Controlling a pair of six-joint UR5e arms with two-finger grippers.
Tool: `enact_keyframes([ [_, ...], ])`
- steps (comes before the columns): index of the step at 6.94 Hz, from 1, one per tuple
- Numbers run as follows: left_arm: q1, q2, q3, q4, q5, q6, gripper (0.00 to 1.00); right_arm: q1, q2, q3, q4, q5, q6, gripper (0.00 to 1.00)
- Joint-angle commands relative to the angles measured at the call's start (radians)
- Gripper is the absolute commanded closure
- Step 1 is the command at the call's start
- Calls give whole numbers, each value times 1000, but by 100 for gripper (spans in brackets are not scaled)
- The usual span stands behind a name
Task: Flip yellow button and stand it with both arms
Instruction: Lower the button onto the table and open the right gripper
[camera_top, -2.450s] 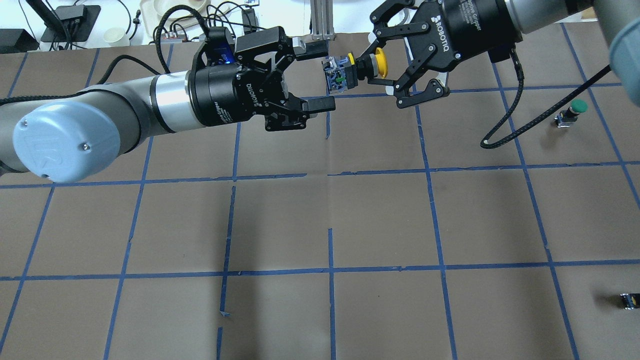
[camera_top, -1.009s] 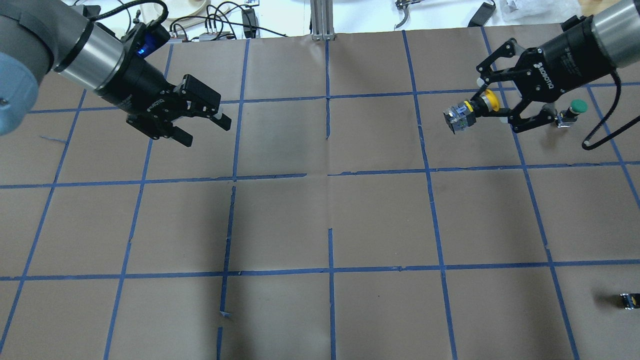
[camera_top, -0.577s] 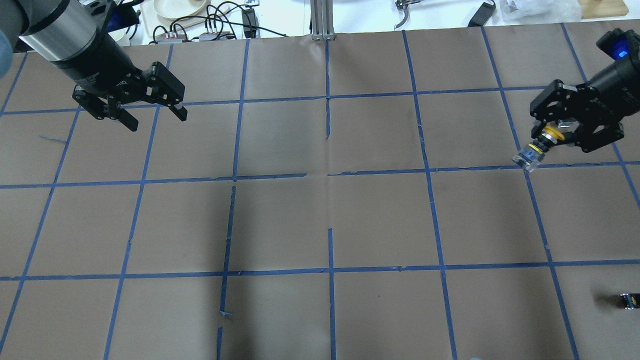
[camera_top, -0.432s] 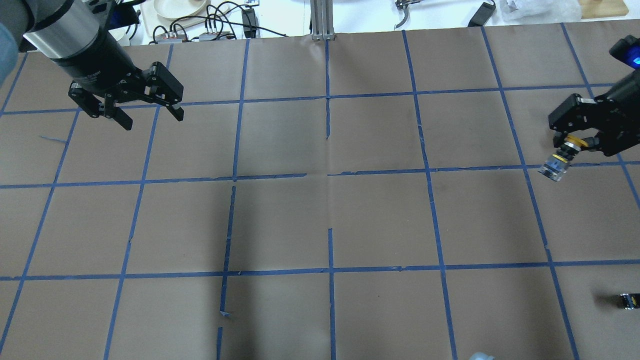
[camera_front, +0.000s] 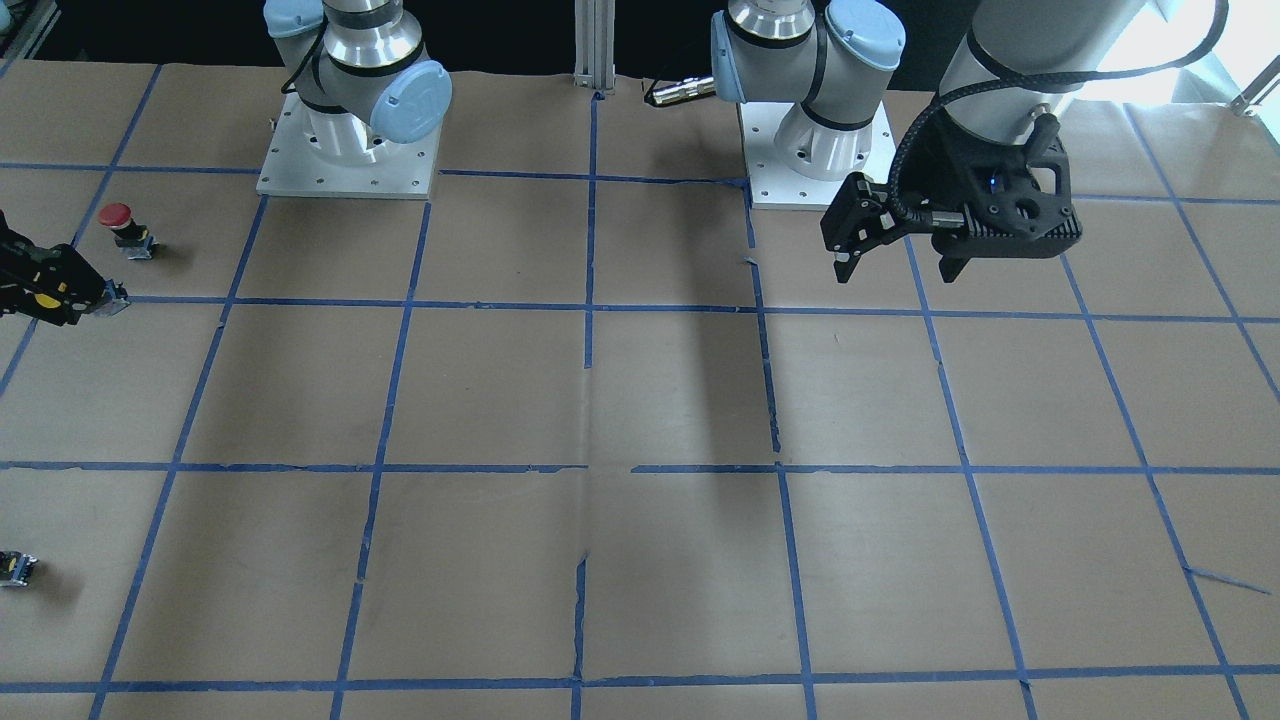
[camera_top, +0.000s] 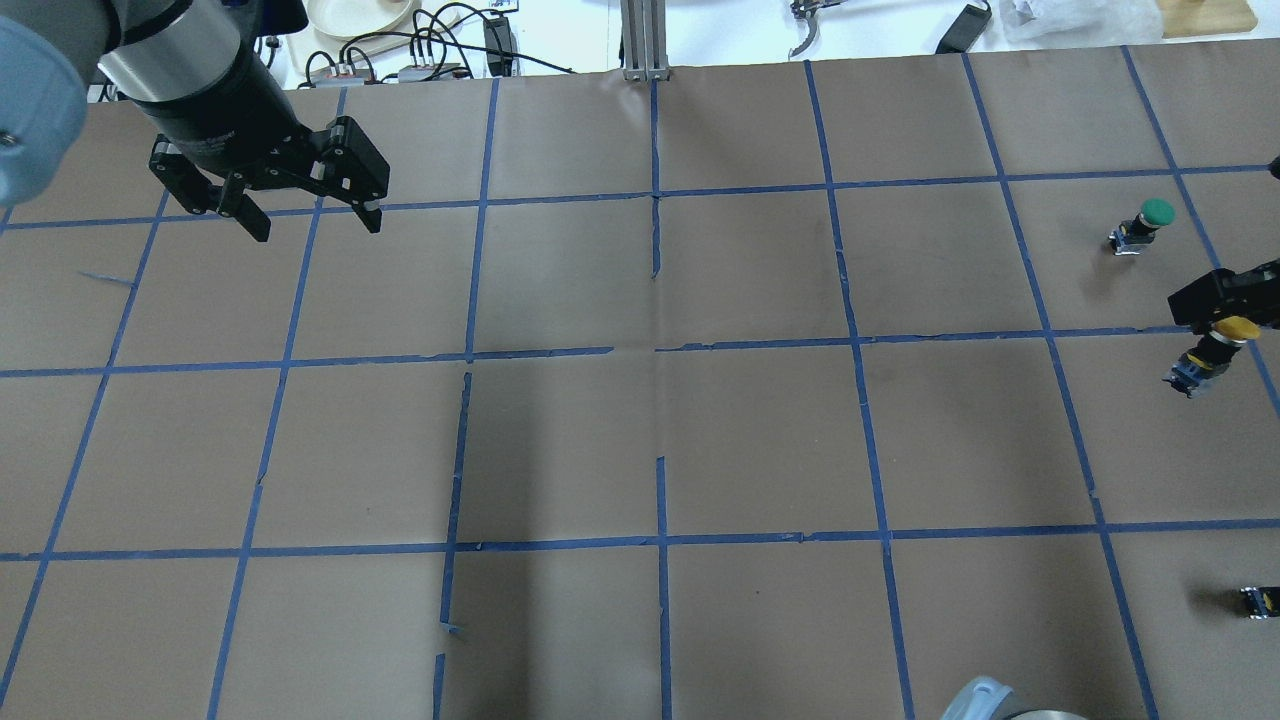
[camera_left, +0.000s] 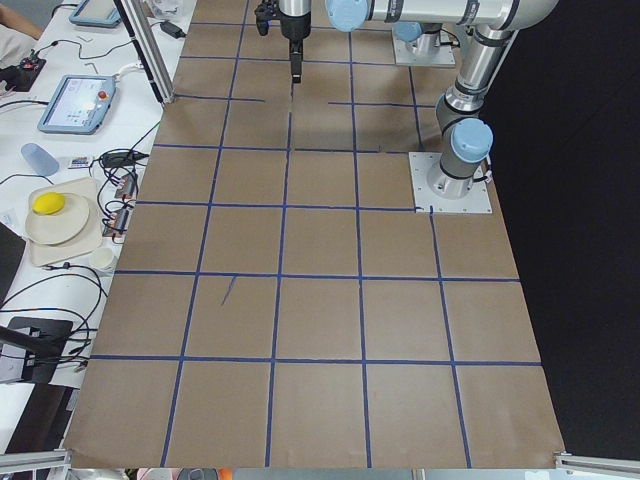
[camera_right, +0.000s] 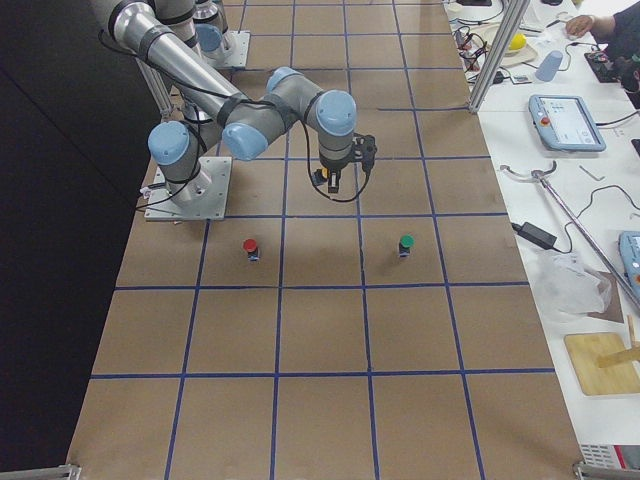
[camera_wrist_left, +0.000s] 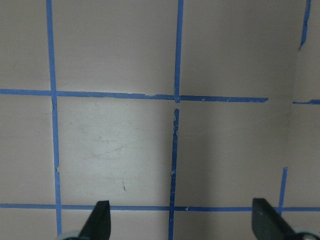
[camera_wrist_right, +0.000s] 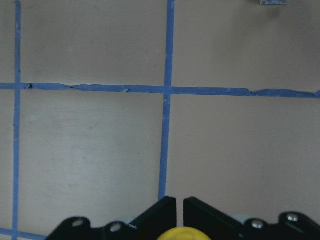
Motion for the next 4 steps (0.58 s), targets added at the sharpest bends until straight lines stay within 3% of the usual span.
enact_keyframes([
  [1,-7,-3,12,1,-6,-4,0,-20,32,45,-117,-1,-60,79],
  [4,-4,-5,11,3,-9,-4,0,-25,119,76,-315,-49,-65,82],
])
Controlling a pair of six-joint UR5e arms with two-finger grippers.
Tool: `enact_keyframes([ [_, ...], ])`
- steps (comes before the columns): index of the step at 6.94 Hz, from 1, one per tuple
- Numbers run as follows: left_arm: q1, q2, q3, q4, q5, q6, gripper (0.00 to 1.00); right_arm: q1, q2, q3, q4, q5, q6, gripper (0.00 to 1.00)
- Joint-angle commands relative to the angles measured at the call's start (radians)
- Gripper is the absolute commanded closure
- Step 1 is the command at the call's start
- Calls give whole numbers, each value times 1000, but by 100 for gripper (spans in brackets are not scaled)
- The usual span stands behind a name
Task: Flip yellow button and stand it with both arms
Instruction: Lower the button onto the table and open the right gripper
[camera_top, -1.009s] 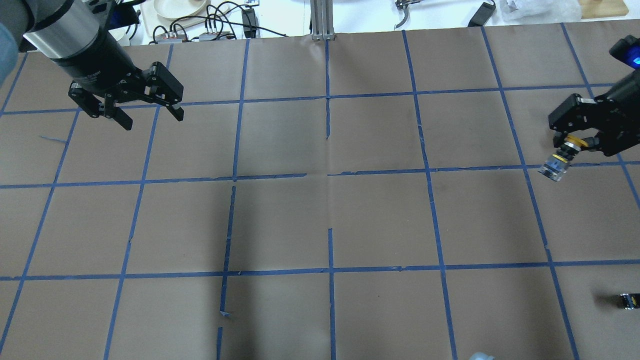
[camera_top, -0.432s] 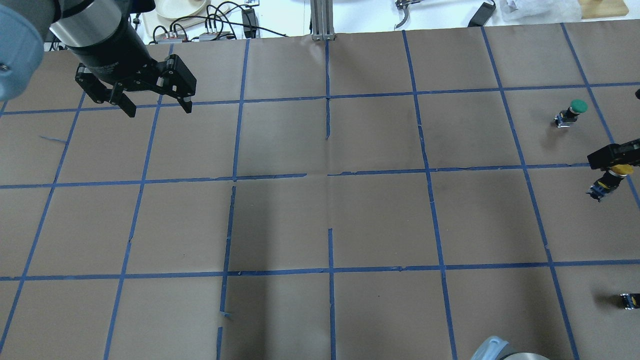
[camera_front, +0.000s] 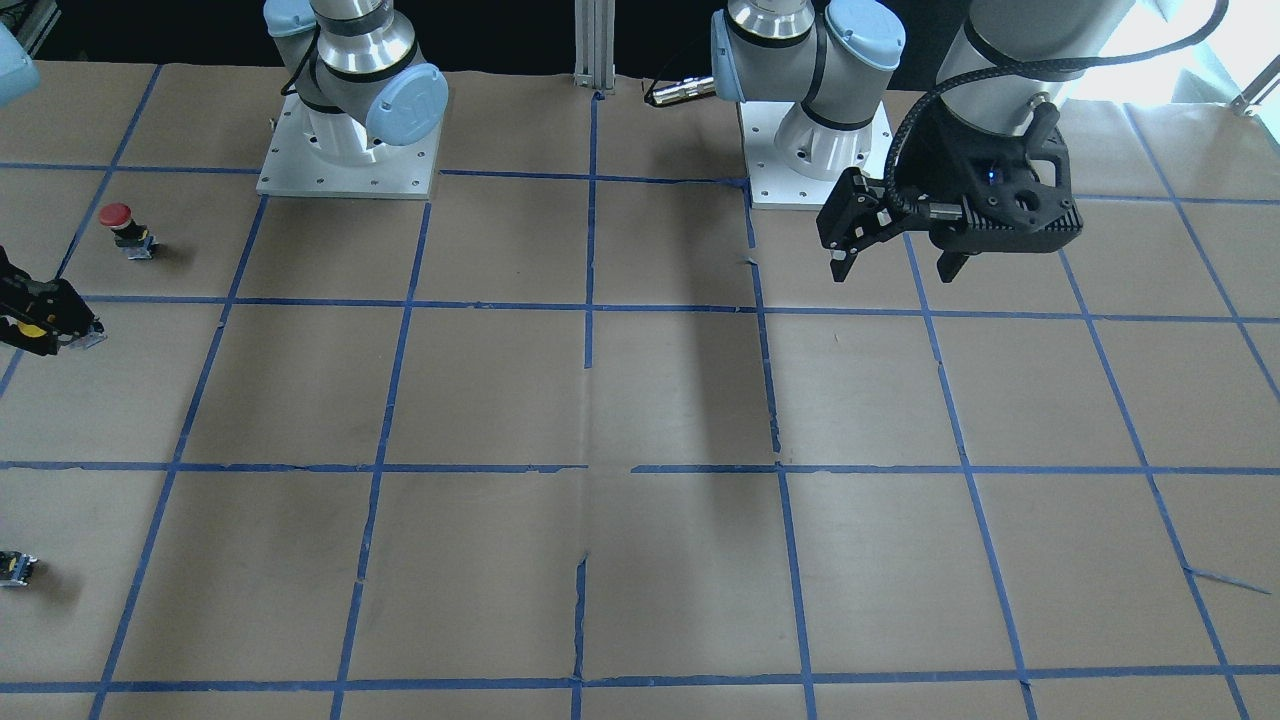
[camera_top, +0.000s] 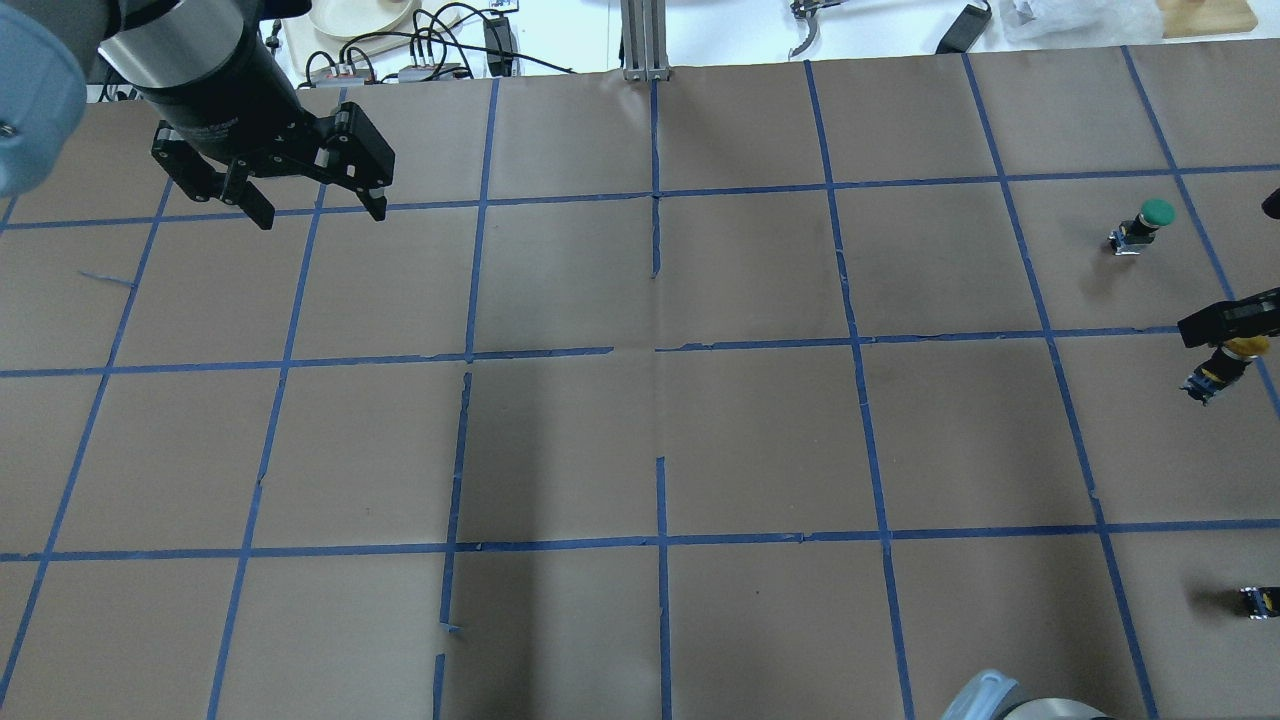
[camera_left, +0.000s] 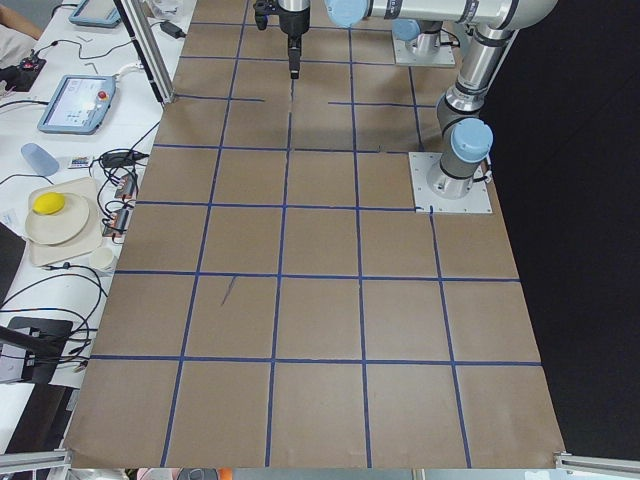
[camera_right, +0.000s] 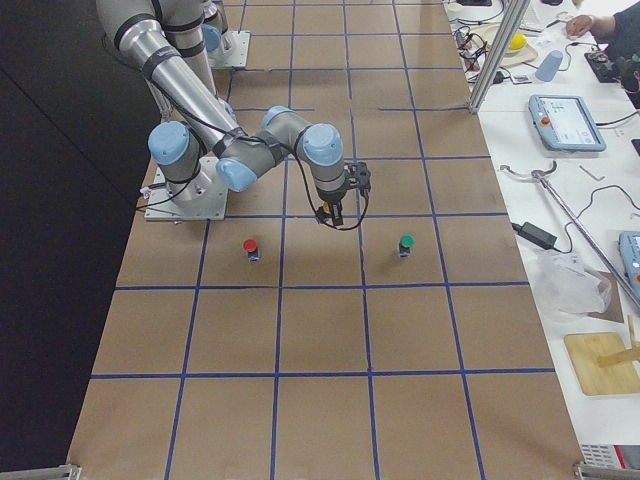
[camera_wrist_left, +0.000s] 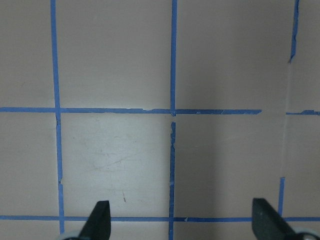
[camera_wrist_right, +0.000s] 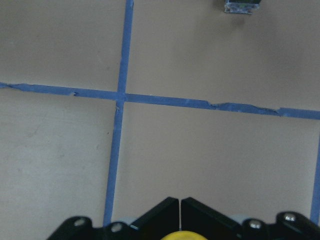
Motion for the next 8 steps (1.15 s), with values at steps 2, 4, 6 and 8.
enact_keyframes([
  [2,1,-1,-1,-1,-2,0,0,-24,47,79,-171,-2,0,83],
  [4,1,-1,-2,-1,-1,0,0,-26,46,128,-352,-12,12,84],
  [6,2,-1,-2,-1,-1,0,0,-39,30,135,-348,-40,23,80],
  [8,4,-1,-4,-1,-2,0,0,-39,24,130,-345,-50,40,10],
])
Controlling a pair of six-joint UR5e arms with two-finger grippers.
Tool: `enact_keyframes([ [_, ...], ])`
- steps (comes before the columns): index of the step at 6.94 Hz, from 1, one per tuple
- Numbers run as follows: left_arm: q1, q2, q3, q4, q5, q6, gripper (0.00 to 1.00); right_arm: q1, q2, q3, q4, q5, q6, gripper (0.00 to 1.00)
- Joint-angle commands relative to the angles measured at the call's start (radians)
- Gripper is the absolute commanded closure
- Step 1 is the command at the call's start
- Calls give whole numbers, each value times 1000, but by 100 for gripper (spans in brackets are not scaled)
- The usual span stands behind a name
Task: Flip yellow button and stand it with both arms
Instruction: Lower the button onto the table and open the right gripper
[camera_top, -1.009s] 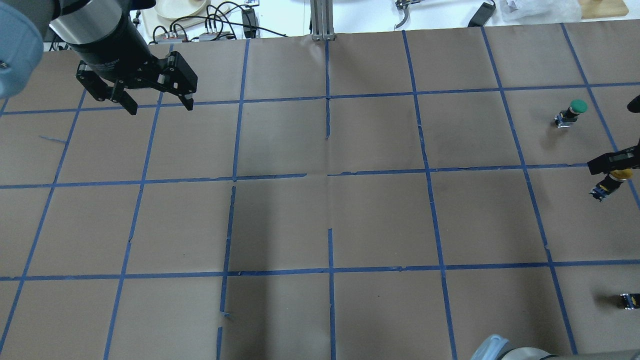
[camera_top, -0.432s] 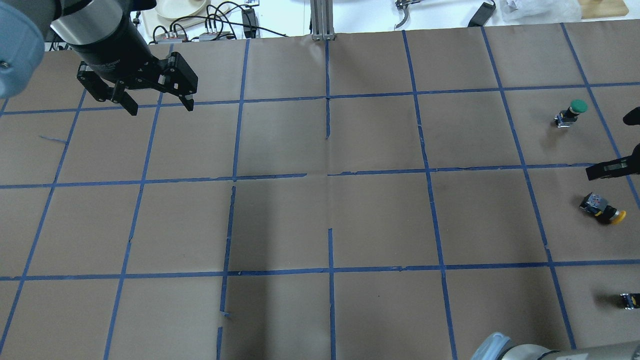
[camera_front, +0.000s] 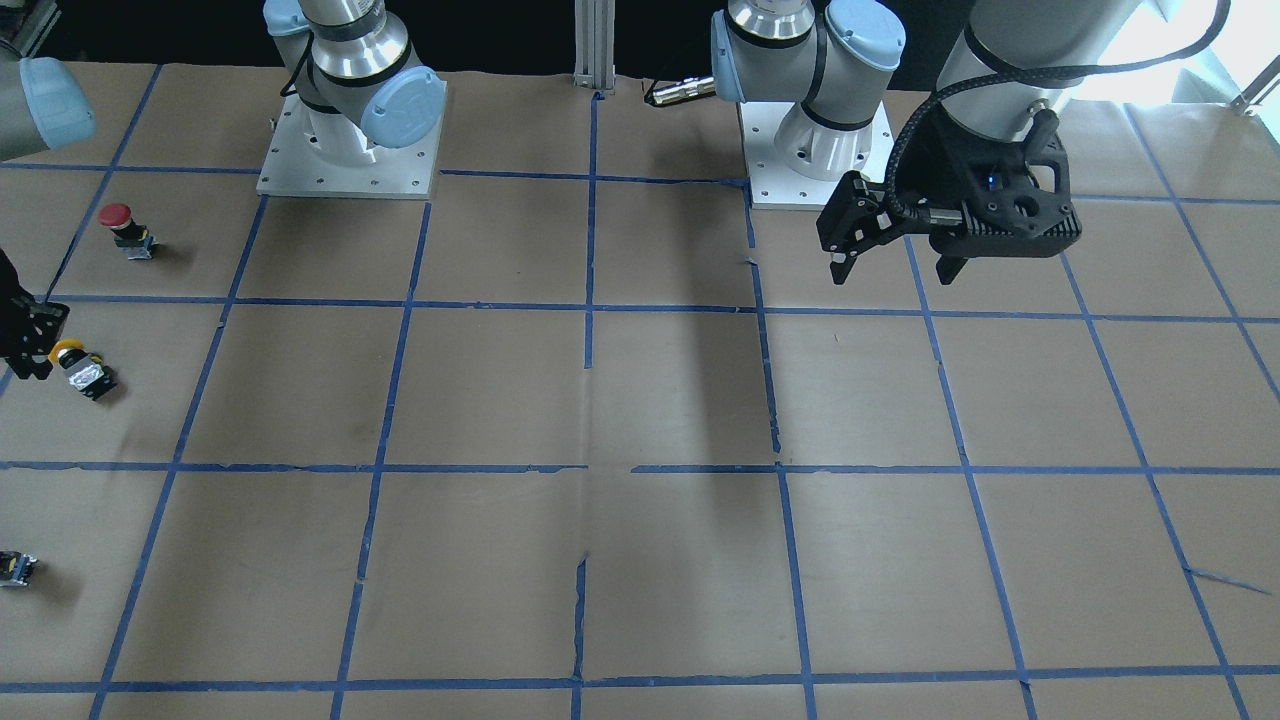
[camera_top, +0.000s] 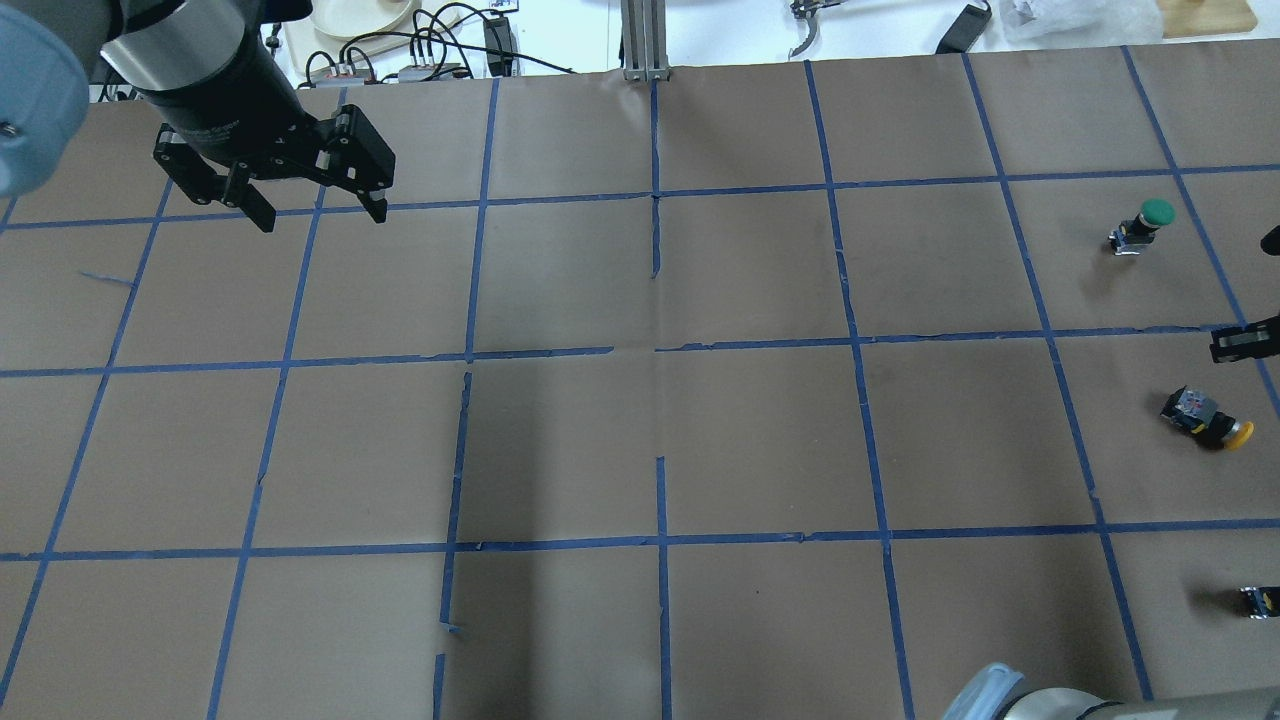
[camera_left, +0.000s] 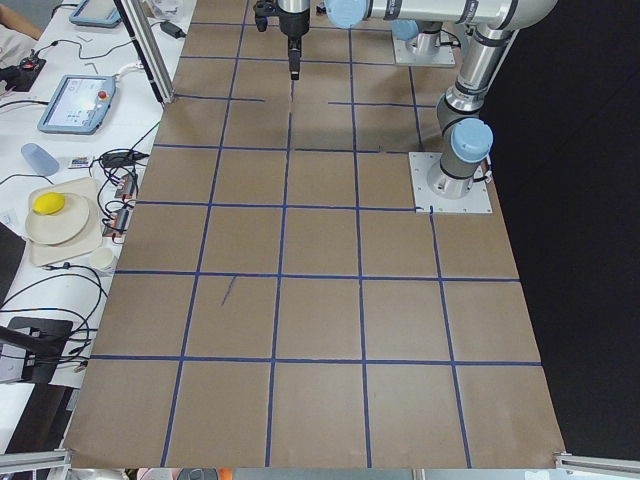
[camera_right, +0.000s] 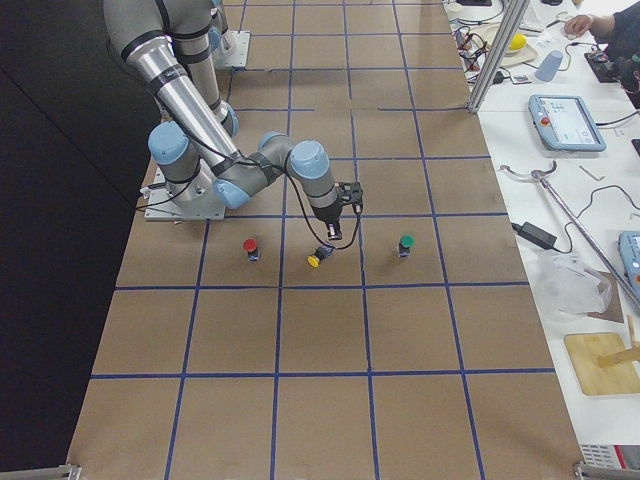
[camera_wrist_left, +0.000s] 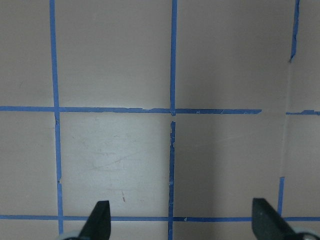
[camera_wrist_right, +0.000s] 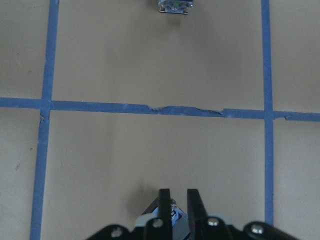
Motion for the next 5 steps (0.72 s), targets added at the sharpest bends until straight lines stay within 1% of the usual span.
enact_keyframes([
  [1,1,0,-1,0,-1,0,0,2,-32,-1,20,-12,106,0],
  [2,3,0,-1,0,-1,0,0,19,-103,-22,210,-10,242,0],
  [3,3,1,-1,-2,-1,0,0,77,-171,-106,408,-9,372,0],
  [4,3,2,-1,0,-2,0,0,193,-190,-219,536,-62,406,0],
  [5,3,2,-1,-2,-2,0,0,338,-191,-341,721,-140,474,0],
])
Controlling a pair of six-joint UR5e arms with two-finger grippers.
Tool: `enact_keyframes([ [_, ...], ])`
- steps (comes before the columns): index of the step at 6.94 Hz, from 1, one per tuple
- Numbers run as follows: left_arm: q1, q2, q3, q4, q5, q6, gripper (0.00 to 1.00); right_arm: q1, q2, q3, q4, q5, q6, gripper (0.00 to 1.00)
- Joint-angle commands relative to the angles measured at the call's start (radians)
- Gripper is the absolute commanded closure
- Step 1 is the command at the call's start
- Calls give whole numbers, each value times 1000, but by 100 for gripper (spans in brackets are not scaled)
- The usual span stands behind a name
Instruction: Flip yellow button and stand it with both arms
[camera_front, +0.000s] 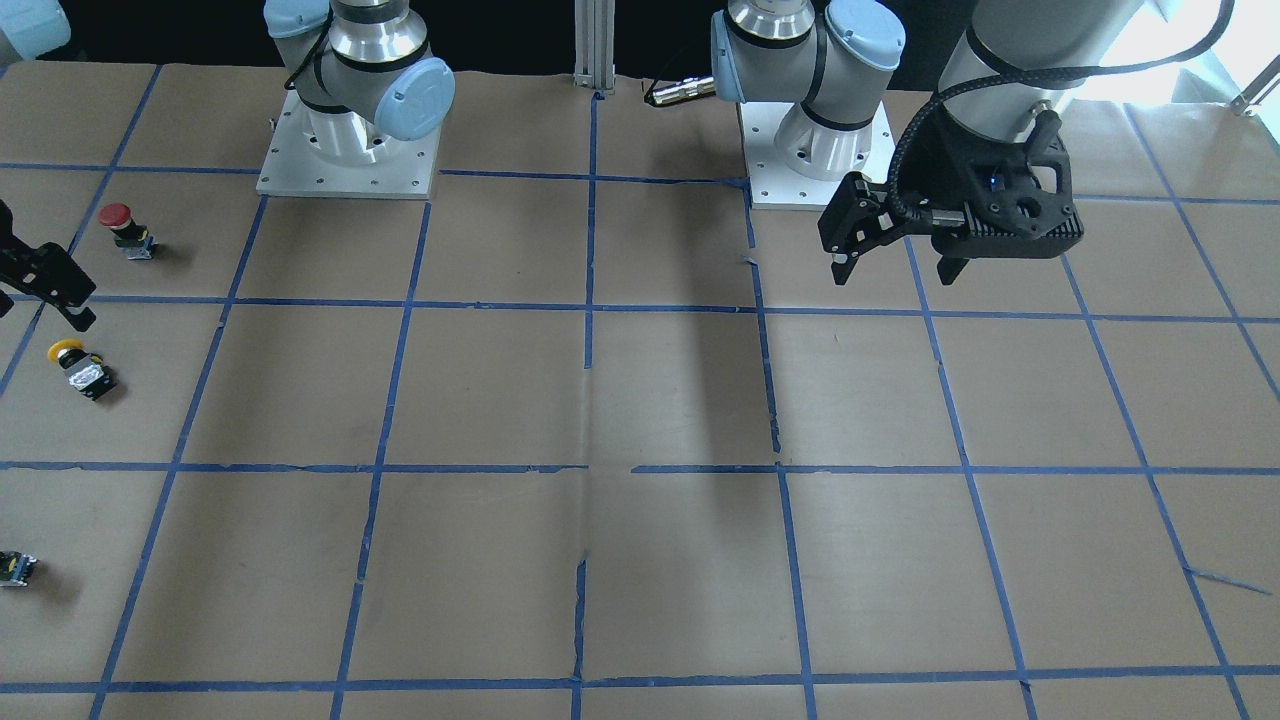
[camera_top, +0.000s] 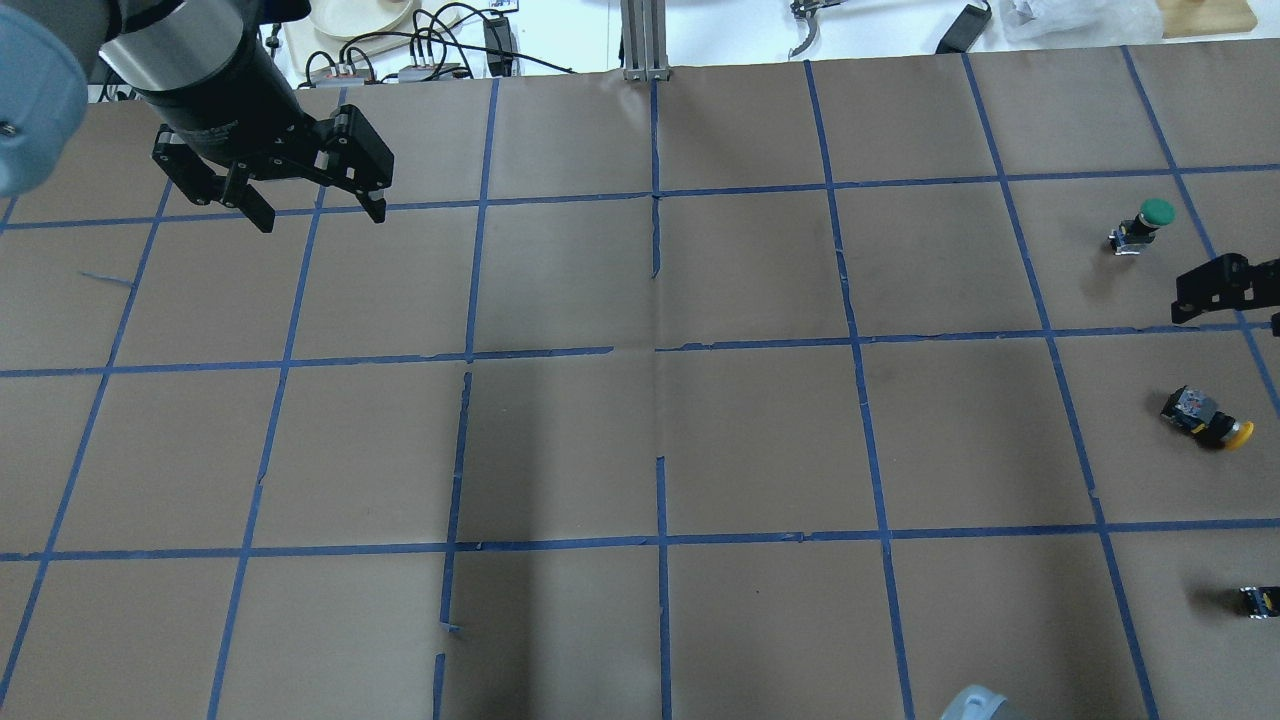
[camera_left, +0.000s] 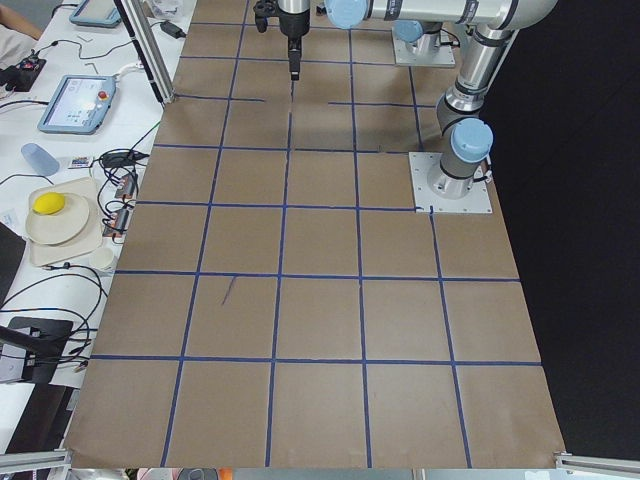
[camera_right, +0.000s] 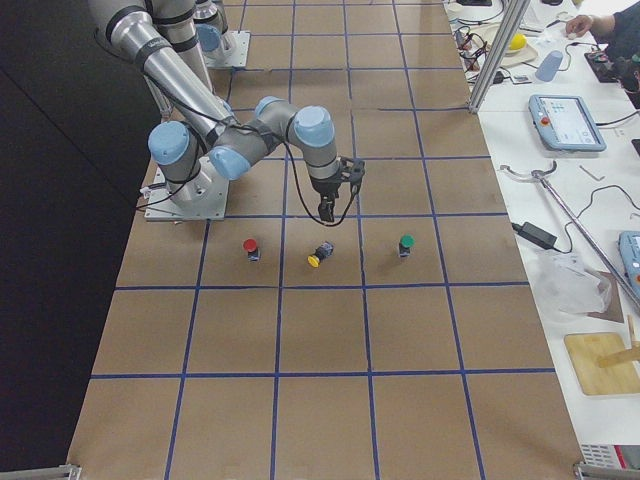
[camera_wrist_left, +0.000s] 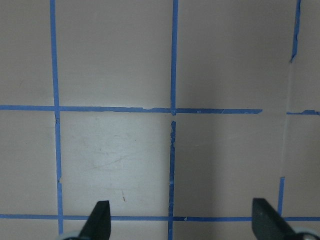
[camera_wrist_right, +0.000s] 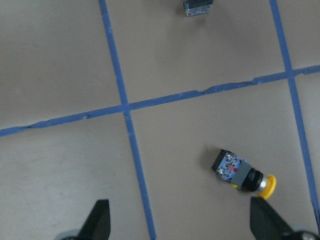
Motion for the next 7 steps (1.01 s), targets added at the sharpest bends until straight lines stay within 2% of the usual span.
enact_keyframes([
  [1,2,0,1,1,0,0,0,279,-16,-223,380,-73,268,0],
  [2,2,0,2,-1,-2,0,0,397,-25,-258,391,-58,396,0],
  [3,2,0,0,-1,-2,0,0,540,-25,-235,365,-117,499,0],
  [4,2,0,0,-1,-2,0,0,603,-31,-217,368,-165,500,0],
  [7,2,0,1,-1,-2,0,0,604,-51,-224,431,-158,499,0],
])
